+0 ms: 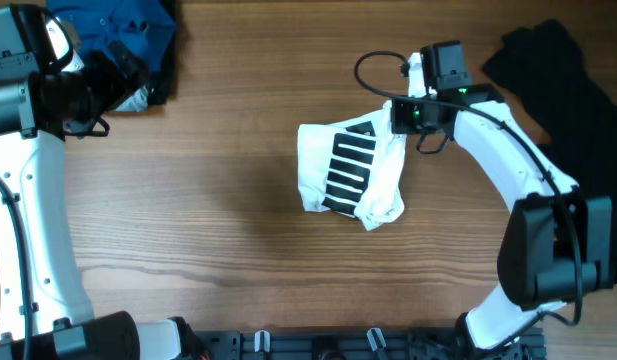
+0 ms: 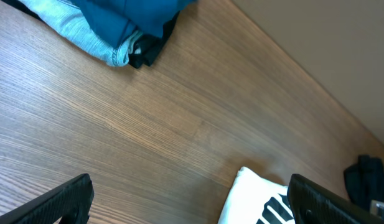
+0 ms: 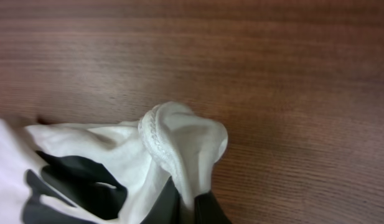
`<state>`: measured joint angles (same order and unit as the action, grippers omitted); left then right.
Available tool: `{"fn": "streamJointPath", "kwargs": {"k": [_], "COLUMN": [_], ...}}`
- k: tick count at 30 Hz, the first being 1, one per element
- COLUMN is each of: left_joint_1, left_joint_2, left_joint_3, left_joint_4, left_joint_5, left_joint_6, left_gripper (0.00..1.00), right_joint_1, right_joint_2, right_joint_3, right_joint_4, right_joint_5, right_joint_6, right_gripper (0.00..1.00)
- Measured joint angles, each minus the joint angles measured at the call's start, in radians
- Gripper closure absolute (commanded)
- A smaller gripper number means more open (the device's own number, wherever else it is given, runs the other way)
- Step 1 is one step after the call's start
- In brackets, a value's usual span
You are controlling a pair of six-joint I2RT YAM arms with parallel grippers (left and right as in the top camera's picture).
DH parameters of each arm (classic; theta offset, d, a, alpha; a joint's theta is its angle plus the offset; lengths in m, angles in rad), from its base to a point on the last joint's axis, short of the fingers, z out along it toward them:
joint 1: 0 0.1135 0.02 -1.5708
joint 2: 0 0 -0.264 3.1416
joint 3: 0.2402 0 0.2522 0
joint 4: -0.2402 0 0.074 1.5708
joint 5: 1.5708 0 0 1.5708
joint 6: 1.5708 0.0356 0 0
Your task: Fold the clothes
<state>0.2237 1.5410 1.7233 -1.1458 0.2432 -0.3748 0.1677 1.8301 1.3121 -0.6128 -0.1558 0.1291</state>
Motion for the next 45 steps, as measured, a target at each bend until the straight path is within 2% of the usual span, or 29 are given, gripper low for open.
{"fn": "streamJointPath", "kwargs": {"k": [1, 2, 8, 11, 13, 15, 18, 20, 23, 29, 30, 32, 33, 34, 35, 36, 40, 45], "left_joint_1": [0.000, 0.000, -0.004, -0.019, -0.021, -0.021, -0.021, -0.021, -0.021, -0.021, -0.021, -0.021, -0.022, -0.025, -0.030, -0.044, -0.151, -0.374], "left_joint_2": [0.000, 0.000, 0.029, 0.076, 0.095, 0.098, 0.098, 0.098, 0.098, 0.098, 0.099, 0.103, 0.109, 0.116, 0.120, 0.126, 0.133, 0.215], "left_joint_3": [0.000, 0.000, 0.000, 0.000, 0.000, 0.000, 0.000, 0.000, 0.000, 0.000, 0.000, 0.000, 0.000, 0.000, 0.000, 0.000, 0.000, 0.000], "left_joint_4": [-0.004, -0.010, -0.040, -0.041, -0.041, -0.041, -0.040, -0.040, -0.041, -0.041, -0.041, -0.041, -0.041, -0.042, -0.042, -0.042, -0.040, -0.006], "left_joint_5": [0.000, 0.000, -0.004, -0.007, -0.008, -0.007, -0.008, -0.008, -0.008, -0.008, -0.008, -0.008, -0.008, -0.008, -0.008, -0.010, -0.011, -0.013], "left_joint_6": [0.003, 0.005, 0.026, 0.050, 0.056, 0.058, 0.060, 0.060, 0.060, 0.060, 0.060, 0.060, 0.060, 0.060, 0.060, 0.060, 0.100, 0.112], "left_gripper": [0.00, 0.00, 0.00, 0.00, 0.00, 0.00, 0.00, 0.00, 0.00, 0.00, 0.00, 0.00, 0.00, 0.00, 0.00, 0.00, 0.00, 0.02], "right_joint_1": [-0.016, -0.021, -0.068, -0.055, -0.001, 0.068, 0.155, 0.210, 0.229, 0.195, 0.180, 0.157, 0.151, 0.151, 0.151, 0.149, 0.085, -0.143], "right_joint_2": [0.034, 0.055, 0.085, 0.000, -0.073, -0.089, -0.089, -0.089, -0.089, -0.089, -0.089, -0.089, -0.089, -0.089, -0.089, -0.089, -0.155, -0.278], "right_joint_3": [0.000, 0.000, 0.004, 0.008, 0.009, -0.018, -0.111, -0.174, -0.218, -0.230, -0.230, -0.230, -0.230, -0.230, -0.230, -0.229, -0.137, -0.065], "right_joint_4": [0.000, -0.006, -0.077, -0.207, -0.298, -0.305, -0.280, -0.276, -0.274, -0.373, -0.381, -0.390, -0.389, -0.388, -0.383, -0.377, -0.371, -0.254], "right_joint_5": [-0.010, -0.021, -0.106, -0.138, -0.153, -0.159, -0.114, -0.029, 0.073, 0.232, 0.240, 0.242, 0.232, 0.224, 0.208, 0.186, 0.107, 0.022], "right_joint_6": [-0.007, -0.007, -0.022, -0.027, -0.013, 0.022, 0.104, 0.192, 0.296, 0.414, 0.421, 0.422, 0.424, 0.420, 0.415, 0.398, 0.340, 0.269], "right_gripper": [0.22, 0.13, 0.13, 0.23, 0.40, 0.54, 0.61, 0.70, 0.96, 0.96, 0.86, 0.62, 0.38, 0.21, 0.08, 0.03, 0.04, 0.06]}}
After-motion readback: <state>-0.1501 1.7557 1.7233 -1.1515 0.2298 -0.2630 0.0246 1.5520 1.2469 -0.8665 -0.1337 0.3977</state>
